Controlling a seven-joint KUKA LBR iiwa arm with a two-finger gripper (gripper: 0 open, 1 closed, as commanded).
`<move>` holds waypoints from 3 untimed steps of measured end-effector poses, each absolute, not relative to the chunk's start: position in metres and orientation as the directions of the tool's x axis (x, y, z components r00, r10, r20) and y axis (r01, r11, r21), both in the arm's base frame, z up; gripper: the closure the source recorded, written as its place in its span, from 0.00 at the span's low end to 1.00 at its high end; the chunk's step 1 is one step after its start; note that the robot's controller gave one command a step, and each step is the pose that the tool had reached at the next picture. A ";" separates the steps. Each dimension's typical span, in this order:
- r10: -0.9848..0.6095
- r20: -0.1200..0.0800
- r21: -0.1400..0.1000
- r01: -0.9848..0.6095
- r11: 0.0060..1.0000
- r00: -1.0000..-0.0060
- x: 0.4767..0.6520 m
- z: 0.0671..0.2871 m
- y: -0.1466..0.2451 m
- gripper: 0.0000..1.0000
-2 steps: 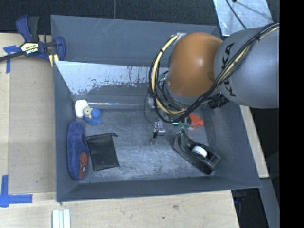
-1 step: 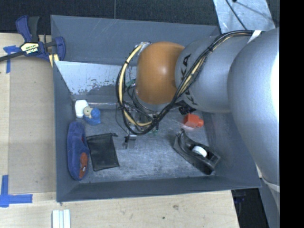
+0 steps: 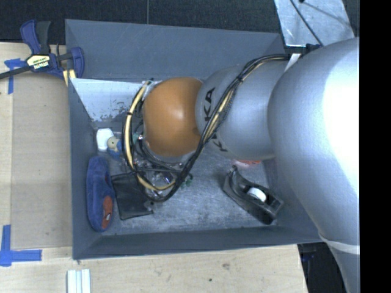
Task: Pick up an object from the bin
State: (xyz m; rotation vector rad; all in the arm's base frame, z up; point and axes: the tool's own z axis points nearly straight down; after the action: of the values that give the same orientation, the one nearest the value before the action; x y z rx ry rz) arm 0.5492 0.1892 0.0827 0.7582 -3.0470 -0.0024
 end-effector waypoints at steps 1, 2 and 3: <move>-0.501 0.000 0.000 -0.501 0.865 -0.865 0.527 0.108 0.177 0.00; -0.536 -0.003 0.000 -0.536 0.844 -0.844 0.554 0.068 0.179 0.00; -0.534 -0.007 0.000 -0.534 0.846 -0.846 0.554 0.072 0.180 1.00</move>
Offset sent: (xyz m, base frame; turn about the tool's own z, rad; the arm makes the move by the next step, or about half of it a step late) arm -0.0221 -0.0115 0.0239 -0.0382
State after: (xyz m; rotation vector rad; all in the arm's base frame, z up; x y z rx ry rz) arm 0.5544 0.1796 0.0715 0.8746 -3.0246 -0.0033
